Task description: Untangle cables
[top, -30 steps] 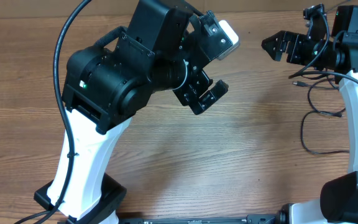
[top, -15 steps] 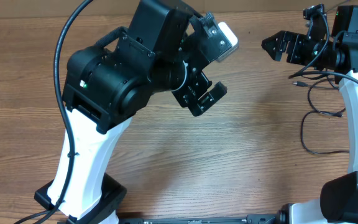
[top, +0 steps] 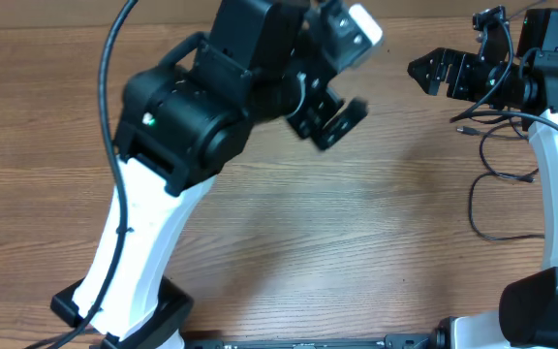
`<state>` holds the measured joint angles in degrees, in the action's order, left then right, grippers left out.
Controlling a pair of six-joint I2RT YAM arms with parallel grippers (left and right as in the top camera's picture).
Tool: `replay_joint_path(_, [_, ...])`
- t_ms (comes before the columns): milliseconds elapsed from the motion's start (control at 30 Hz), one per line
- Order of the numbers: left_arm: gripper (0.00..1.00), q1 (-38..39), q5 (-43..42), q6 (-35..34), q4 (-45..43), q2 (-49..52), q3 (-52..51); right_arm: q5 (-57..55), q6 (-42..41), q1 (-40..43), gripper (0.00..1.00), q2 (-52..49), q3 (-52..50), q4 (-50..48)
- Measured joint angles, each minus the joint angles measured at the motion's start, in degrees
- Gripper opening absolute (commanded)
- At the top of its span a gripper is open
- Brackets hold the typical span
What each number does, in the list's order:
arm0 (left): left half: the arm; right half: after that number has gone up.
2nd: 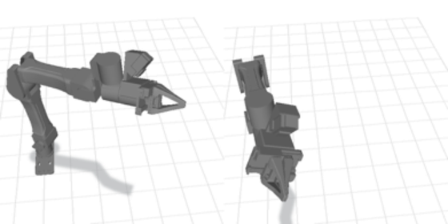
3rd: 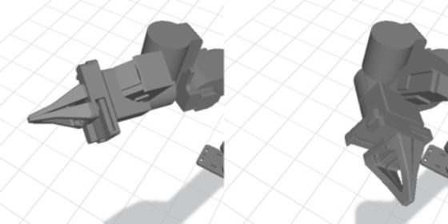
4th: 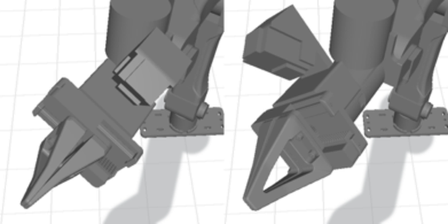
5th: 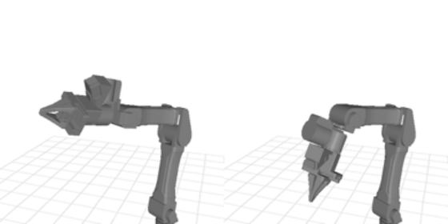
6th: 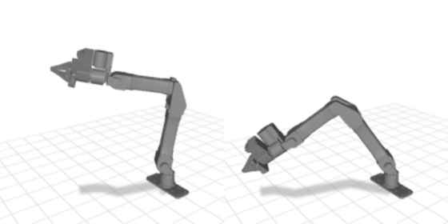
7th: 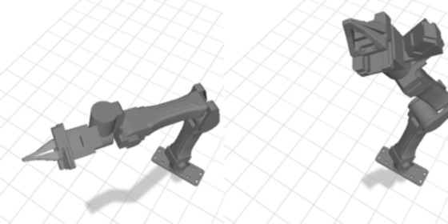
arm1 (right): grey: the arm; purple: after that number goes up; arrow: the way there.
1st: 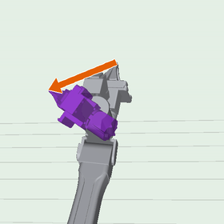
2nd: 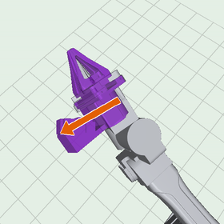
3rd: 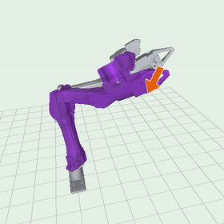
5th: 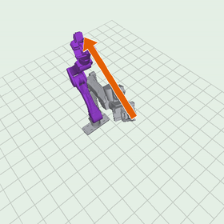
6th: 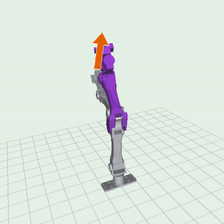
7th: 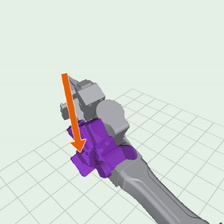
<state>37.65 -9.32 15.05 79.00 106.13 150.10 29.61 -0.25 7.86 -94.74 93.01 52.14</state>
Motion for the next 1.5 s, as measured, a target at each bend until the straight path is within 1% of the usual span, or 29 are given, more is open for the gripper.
replay_joint_path(100, [0.99, 0.0, 0.2, 0.0, -11.6, -4.1, -10.6, 0.0, 0.0, 0.0, 1.00, 0.0, 0.0, 0.0])
replay_joint_path(267, [1.00, 0.0, 0.2, 0.0, -25.1, -14.8, -31.6, 0.0, 0.0, 0.0, 1.00, 0.0, 0.0, 0.0])
replay_joint_path(300, [0.99, 0.0, 0.3, 0.0, -27.8, -17.6, -36.4, 0.0, 0.0, 0.0, 1.00, 0.0, 0.0, 0.0])
replay_joint_path(333, [0.99, 0.0, 0.6, 0.0, -32.8, -22.2, -44.6, 0.0, 0.0, 0.0, 1.00, 0.0, 0.0, 0.0])
replay_joint_path(367, [1.00, 0.0, 0.6, 0.0, -33.5, -23.3, -46.4, 0.0, 0.0, 0.0, 1.00, 0.0, 0.0, 0.0])
replay_joint_path(567, [1.00, -0.8, 2.5, -0.3, -57.0, -40.3, -78.9, 0.0, 0.0, 0.0, 1.00, 0.0, 0.0, 0.0])
replay_joint_path(633, [1.00, -1.7, 3.4, -1.9, -64.7, -44.7, -88.6, 0.0, 0.0, 0.0, 1.00, 0.0, 0.0, 0.0])
replay_joint_path(700, [1.00, -3.5, 4.0, -4.8, -73.9, -48.9, -98.5, 0.0, 0.0, 0.0, 1.00, 0.0, 0.0, 0.0])
replay_joint_path(767, [1.00, -6.1, 4.3, -8.1, -81.2, -53.3, -107.5, 0.0, 0.0, 0.0, 1.00, 0.0, 0.0, 0.0])
replay_joint_path(933, [0.99, -12.0, 4.5, -14.9, -93.0, -63.7, -123.8, 0.0, 0.0, 0.0, 1.00, 0.0, 0.0, 0.0])
replay_joint_path(1067, [0.99, -16.6, 4.5, -18.9, -97.7, -71.1, -133.3, 0.0, 0.0, 0.0, 1.00, 0.0, 0.0, 0.0])
replay_joint_path(1300, [1.00, -24.6, 4.4, -25.8, -102.2, -83.1, -146.9, 0.0, 0.0, 0.0, 1.00, 0.0, 0.0, 0.0])
replay_joint_path(1433, [0.99, -27.8, 4.0, -28.1, -96.3, -88.5, -149.5, 0.0, 0.0, 0.0, 1.00, 0.0, 0.0, 0.0])
replay_joint_path(1500, [1.00, -28.9, 3.7, -28.5, -91.1, -91.2, -149.5, 0.0, 0.0, 0.0, 1.00, 0.0, 0.0, 0.0])
